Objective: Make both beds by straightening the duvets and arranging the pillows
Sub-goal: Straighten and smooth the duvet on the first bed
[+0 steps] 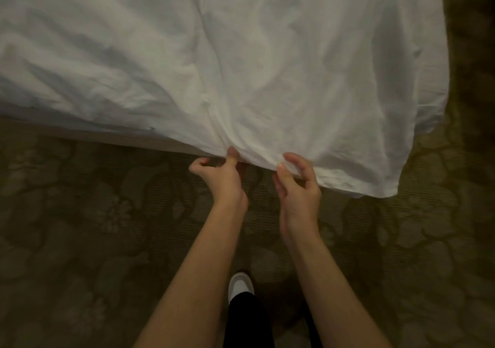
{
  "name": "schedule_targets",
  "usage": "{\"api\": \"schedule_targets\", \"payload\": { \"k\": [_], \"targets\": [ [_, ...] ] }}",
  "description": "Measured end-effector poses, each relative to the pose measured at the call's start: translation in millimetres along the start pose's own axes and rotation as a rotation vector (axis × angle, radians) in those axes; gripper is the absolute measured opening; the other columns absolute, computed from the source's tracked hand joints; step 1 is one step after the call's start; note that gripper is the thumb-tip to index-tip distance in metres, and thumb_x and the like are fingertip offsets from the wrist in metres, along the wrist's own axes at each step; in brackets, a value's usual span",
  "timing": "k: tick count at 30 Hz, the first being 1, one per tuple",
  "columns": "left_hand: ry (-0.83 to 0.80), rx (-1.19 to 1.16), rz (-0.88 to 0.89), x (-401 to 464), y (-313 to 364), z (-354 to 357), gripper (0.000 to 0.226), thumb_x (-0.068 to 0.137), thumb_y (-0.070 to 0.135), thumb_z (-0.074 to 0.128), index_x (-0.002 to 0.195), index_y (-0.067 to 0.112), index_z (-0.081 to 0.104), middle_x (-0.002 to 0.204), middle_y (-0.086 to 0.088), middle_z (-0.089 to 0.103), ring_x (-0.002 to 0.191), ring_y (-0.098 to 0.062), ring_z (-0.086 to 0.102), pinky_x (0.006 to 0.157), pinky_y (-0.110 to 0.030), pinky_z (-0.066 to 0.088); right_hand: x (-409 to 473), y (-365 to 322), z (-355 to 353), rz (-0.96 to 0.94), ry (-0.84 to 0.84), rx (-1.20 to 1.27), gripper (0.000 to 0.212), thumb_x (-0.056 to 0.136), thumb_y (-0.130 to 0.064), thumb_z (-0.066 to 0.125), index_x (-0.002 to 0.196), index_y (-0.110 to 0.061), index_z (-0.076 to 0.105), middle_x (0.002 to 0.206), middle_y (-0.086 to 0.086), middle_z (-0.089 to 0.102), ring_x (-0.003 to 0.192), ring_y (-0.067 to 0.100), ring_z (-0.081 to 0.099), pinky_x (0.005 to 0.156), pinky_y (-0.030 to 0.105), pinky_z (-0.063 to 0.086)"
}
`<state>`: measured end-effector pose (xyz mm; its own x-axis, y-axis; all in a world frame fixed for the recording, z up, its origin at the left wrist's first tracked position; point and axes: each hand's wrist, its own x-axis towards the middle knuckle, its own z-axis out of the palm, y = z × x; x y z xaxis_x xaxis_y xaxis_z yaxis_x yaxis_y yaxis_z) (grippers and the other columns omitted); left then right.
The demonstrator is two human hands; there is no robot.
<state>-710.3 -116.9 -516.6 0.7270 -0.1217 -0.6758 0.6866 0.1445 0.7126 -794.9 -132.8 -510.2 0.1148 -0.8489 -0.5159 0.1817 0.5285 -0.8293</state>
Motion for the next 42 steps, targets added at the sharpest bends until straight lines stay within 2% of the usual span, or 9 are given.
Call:
{"api": "schedule_targets", "payload": {
  "k": [4, 9, 12, 15, 24, 28, 33, 36, 42],
  "targets": [
    [-0.003, 0.093, 0.251, 5.5, 4.9, -0.8, 0.046, 0.088, -0.002, 0.059, 0.106, 0.025, 0.026, 0.120, -0.017, 0.044, 0.105, -0.025, 0.057, 0.091, -0.050, 0.052, 2.0, 5.5, 28.9, -0.052, -0.012, -0.019, 0.021, 0.084, -0.004, 0.067, 0.088, -0.025, 0.072, 0.116, 0.007, 0.063, 0.115, 0.024, 0.057, 0.102, 0.047, 0.045],
    [-0.044, 0.132, 0.455, 22.7, 23.0, 1.8, 0.067, 0.089, -0.006, 0.054, 0.137, 0.021, 0.017, 0.133, 0.003, 0.032, 0.116, -0.007, 0.047, 0.098, -0.025, 0.047, -8.4, 10.1, 64.5, 0.003, -0.081, 0.006, 0.019, 0.087, -0.005, 0.064, 0.093, -0.022, 0.070, 0.110, -0.006, 0.065, 0.115, 0.019, 0.057, 0.102, 0.040, 0.046],
    [-0.114, 0.219, 0.532, 44.0, 33.6, -1.6, 0.074, 0.086, 0.003, 0.056, 0.143, 0.027, 0.015, 0.151, 0.001, 0.021, 0.138, -0.019, 0.031, 0.113, -0.045, 0.033, -6.2, 14.3, 83.4, 0.043, -0.054, 0.023, 0.022, 0.088, 0.000, 0.061, 0.089, -0.020, 0.070, 0.106, -0.001, 0.067, 0.110, 0.023, 0.060, 0.098, 0.038, 0.049],
    [-0.201, 0.222, 0.572, 42.2, 41.5, -6.1, 0.073, 0.087, -0.001, 0.053, 0.141, 0.033, 0.017, 0.152, 0.001, 0.021, 0.140, -0.019, 0.028, 0.114, -0.046, 0.030, -1.4, 13.0, 90.0, 0.086, 0.003, 0.089, 0.023, 0.087, 0.007, 0.058, 0.087, -0.014, 0.068, 0.097, 0.003, 0.067, 0.098, 0.021, 0.062, 0.090, 0.035, 0.052],
    [-0.148, 0.074, 0.442, 56.0, 83.7, -18.3, 0.047, 0.092, 0.001, 0.055, 0.126, 0.033, 0.051, 0.141, 0.004, 0.046, 0.128, -0.013, 0.046, 0.109, -0.038, 0.039, -10.6, -8.5, 47.9, 0.065, -0.017, 0.022, 0.026, 0.085, 0.007, 0.061, 0.081, -0.019, 0.067, 0.100, 0.006, 0.066, 0.092, 0.014, 0.062, 0.065, 0.014, 0.052],
    [-0.122, 0.209, 0.471, 59.0, 91.6, -32.0, 0.030, 0.090, 0.006, 0.062, 0.115, 0.022, 0.062, 0.117, 0.016, 0.056, 0.117, -0.006, 0.052, 0.108, -0.034, 0.041, -13.7, 0.6, 53.4, 0.050, -0.005, -0.010, 0.027, 0.086, 0.000, 0.063, 0.078, -0.025, 0.071, 0.109, 0.004, 0.065, 0.108, 0.025, 0.061, 0.073, 0.020, 0.054],
    [-0.181, 0.214, 0.508, 60.3, 95.1, -39.2, 0.028, 0.088, 0.007, 0.063, 0.112, 0.022, 0.063, 0.125, 0.003, 0.058, 0.121, -0.012, 0.052, 0.107, -0.040, 0.041, -33.8, 20.3, 87.2, 0.088, -0.210, -0.038, 0.036, 0.087, -0.009, 0.064, 0.103, -0.041, 0.066, 0.127, 0.004, 0.058, 0.115, 0.019, 0.058, 0.088, 0.028, 0.053],
    [-0.279, 0.229, 0.471, 56.7, 97.0, -50.1, 0.034, 0.088, 0.010, 0.062, 0.117, 0.028, 0.062, 0.128, 0.005, 0.058, 0.122, -0.010, 0.052, 0.106, -0.039, 0.042, -40.4, 25.8, 119.9, 0.121, -0.229, 0.131, 0.038, 0.089, -0.005, 0.061, 0.119, -0.028, 0.060, 0.130, 0.005, 0.058, 0.115, 0.018, 0.060, 0.093, 0.033, 0.053],
    [-0.419, 0.226, 0.267, 66.4, 110.0, -64.2, 0.040, 0.092, 0.004, 0.057, 0.122, 0.030, 0.060, 0.130, 0.003, 0.056, 0.116, -0.013, 0.057, 0.087, -0.027, 0.052, -50.3, 39.2, 167.7, 0.018, -0.102, 0.136, 0.039, 0.088, -0.001, 0.060, 0.107, -0.034, 0.065, 0.129, 0.002, 0.056, 0.119, 0.023, 0.056, 0.096, 0.049, 0.049]
  ]
}}
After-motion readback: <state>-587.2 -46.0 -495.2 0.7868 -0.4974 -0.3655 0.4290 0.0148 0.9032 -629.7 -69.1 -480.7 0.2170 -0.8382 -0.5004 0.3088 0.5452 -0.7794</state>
